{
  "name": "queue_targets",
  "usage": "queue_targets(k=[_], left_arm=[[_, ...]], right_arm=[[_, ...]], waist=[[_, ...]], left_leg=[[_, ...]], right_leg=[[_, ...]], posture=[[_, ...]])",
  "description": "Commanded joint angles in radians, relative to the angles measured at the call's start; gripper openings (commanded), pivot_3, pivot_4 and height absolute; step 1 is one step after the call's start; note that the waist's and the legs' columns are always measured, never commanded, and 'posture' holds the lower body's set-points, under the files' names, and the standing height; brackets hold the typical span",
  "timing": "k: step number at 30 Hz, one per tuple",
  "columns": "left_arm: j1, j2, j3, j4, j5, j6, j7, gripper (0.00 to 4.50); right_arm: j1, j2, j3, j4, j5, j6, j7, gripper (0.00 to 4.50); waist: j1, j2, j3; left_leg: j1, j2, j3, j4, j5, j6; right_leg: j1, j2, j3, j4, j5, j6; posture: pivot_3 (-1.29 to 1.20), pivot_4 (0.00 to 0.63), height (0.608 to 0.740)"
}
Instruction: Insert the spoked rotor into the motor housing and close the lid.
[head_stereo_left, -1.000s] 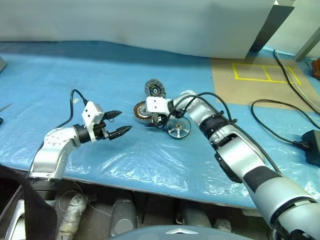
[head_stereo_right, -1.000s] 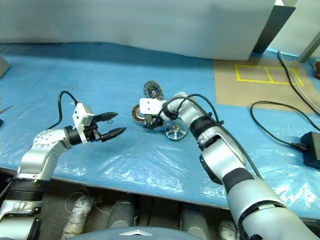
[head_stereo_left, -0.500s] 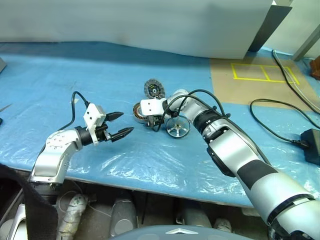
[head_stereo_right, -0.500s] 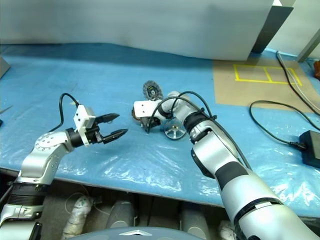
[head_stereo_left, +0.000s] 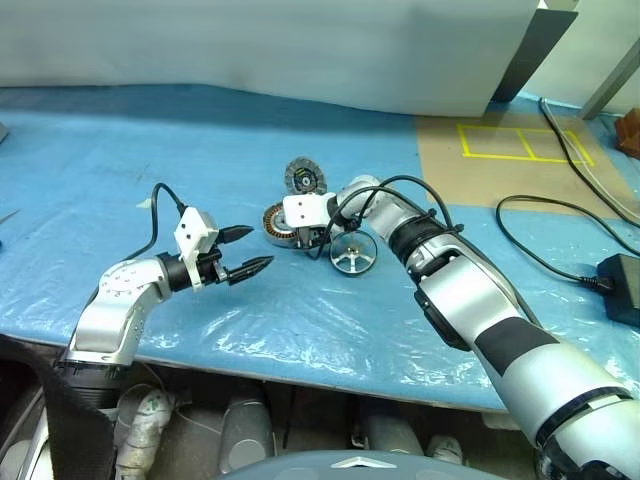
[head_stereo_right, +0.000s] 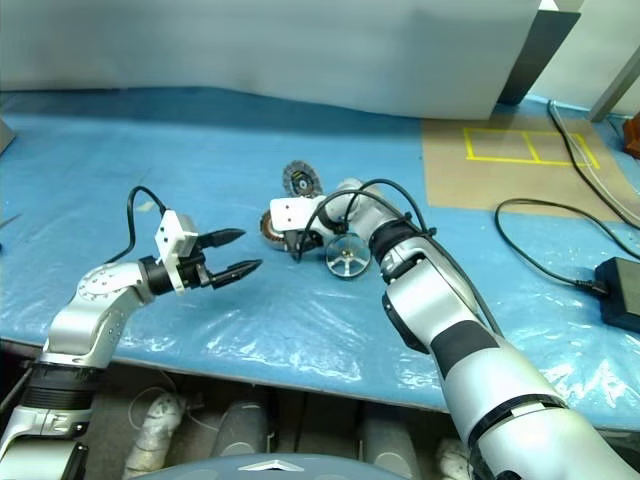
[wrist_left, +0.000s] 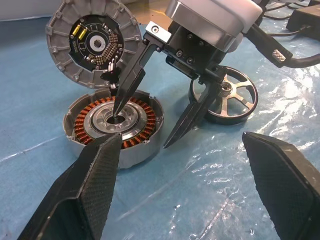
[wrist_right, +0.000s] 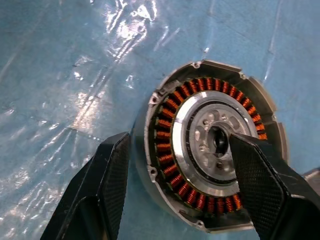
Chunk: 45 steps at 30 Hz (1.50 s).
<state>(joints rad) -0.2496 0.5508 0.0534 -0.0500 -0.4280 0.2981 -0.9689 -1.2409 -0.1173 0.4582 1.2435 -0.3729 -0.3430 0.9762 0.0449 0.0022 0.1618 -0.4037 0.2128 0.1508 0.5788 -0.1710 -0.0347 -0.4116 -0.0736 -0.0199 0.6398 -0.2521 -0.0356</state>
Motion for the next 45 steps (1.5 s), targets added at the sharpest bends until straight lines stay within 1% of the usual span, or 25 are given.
queue_targets(k=[1, 14, 19, 25, 28, 29, 30, 35, 38, 41, 43, 45], left_arm=[[-0.004, 0.007, 0.015, -0.037, -0.03, 0.009, -0.013, 4.02], [0.0, 0.001, 0.027, -0.035, -0.041, 0.012, 0.007, 4.02], [0.007, 0.011, 0.02, -0.037, -0.025, 0.004, 0.004, 4.02], [0.009, 0.009, 0.02, -0.037, -0.023, 0.002, 0.008, 4.02], [0.008, 0.006, 0.02, -0.037, -0.025, 0.002, 0.012, 4.08], [0.007, 0.005, 0.02, -0.036, -0.024, 0.001, 0.013, 4.08], [0.008, 0.005, 0.02, -0.036, -0.024, 0.0, 0.015, 4.08], [0.011, 0.0, 0.021, -0.039, -0.032, 0.007, 0.023, 4.08], [0.009, 0.0, 0.026, -0.046, -0.042, 0.016, 0.025, 4.08], [0.001, 0.006, 0.028, -0.035, -0.039, 0.011, 0.019, 4.08], [0.003, 0.007, 0.029, -0.033, -0.037, 0.006, 0.018, 4.08], [0.011, 0.007, 0.03, -0.04, -0.039, 0.007, 0.018, 4.08]], right_arm=[[-0.037, -0.011, -0.025, 0.0, 0.003, -0.001, -0.009, 3.24], [0.001, 0.047, -0.007, -0.005, -0.024, -0.018, -0.004, 3.24], [-0.005, 0.035, 0.013, 0.022, -0.071, -0.004, -0.07, 3.24], [0.0, 0.027, 0.005, 0.034, -0.072, 0.014, -0.041, 3.24], [0.003, 0.024, 0.017, 0.028, -0.081, -0.01, -0.017, 2.63], [0.004, 0.024, 0.02, 0.025, -0.083, -0.016, -0.006, 2.32], [0.004, 0.025, 0.023, 0.022, -0.085, -0.023, 0.004, 2.11], [-0.006, 0.031, 0.045, 0.007, -0.102, -0.046, 0.027, 2.09], [-0.02, 0.029, 0.012, -0.026, -0.047, -0.038, 0.145, 2.09], [0.011, -0.02, 0.016, -0.121, -0.012, -0.086, 0.302, 2.09], [0.083, -0.074, 0.032, -0.267, 0.023, -0.113, 0.414, 2.09], [0.166, -0.113, 0.041, -0.435, 0.072, -0.094, 0.499, 2.09]], waist=[[-0.001, 0.0, 0.0], [-0.002, 0.001, 0.0], [-0.002, 0.001, 0.001], [0.0, 0.001, 0.001], [0.0, 0.001, 0.0], [-0.001, 0.001, 0.0], [-0.001, 0.001, 0.0], [-0.002, 0.001, 0.0], [-0.003, 0.001, 0.001], [-0.002, 0.001, 0.001], [0.003, 0.001, 0.001], [0.005, 0.0, 0.001]], left_leg=[[0.0, 0.0, 0.0, 0.0, 0.0, 0.0], [-0.002, 0.0, 0.001, 0.0, 0.0, 0.0], [-0.002, 0.001, 0.001, 0.0, 0.0, 0.0], [-0.002, 0.0, 0.001, 0.0, 0.0, 0.0], [-0.002, 0.0, 0.001, 0.0, 0.0, 0.0], [-0.002, 0.0, 0.001, 0.0, 0.0, 0.0], [-0.001, 0.0, 0.001, 0.0, 0.0, 0.0], [-0.001, 0.001, 0.001, 0.0, 0.0, 0.0], [-0.001, 0.001, 0.001, -0.001, 0.0, 0.0], [-0.002, 0.001, 0.001, -0.001, -0.001, 0.002], [-0.002, 0.001, 0.001, -0.001, -0.001, 0.003], [-0.003, 0.001, 0.001, 0.0, 0.001, 0.006]], right_leg=[[0.0, 0.0, 0.0, 0.0, 0.0, 0.0], [-0.003, 0.0, 0.0, 0.001, 0.0, 0.0], [-0.004, 0.0, 0.0, 0.001, 0.0, 0.0], [-0.003, 0.0, 0.0, 0.001, 0.0, 0.0], [-0.003, 0.0, 0.0, 0.001, 0.0, 0.0], [-0.003, 0.0, 0.001, 0.001, 0.0, 0.0], [-0.003, 0.0, 0.001, 0.001, 0.0, 0.0], [-0.003, 0.0, 0.001, 0.001, 0.0, 0.0], [-0.003, 0.0, 0.001, 0.001, 0.0, -0.001], [-0.003, 0.0, 0.001, 0.001, 0.0, -0.001], [-0.003, 0.0, 0.0, 0.001, 0.0, -0.001], [-0.003, 0.0, 0.0, 0.001, 0.0, -0.001]], posture=[[0.0, 0.15, 0.74], [0.0, 0.15, 0.74], [0.0, 0.15, 0.74], [0.0, 0.15, 0.74], [0.0, 0.15, 0.74], [0.0, 0.15, 0.74], [0.0, 0.15, 0.74], [0.0, 0.15, 0.74], [0.0, 0.15, 0.74], [0.0, 0.15, 0.74], [0.0, 0.15, 0.74], [0.0, 0.15, 0.74]])
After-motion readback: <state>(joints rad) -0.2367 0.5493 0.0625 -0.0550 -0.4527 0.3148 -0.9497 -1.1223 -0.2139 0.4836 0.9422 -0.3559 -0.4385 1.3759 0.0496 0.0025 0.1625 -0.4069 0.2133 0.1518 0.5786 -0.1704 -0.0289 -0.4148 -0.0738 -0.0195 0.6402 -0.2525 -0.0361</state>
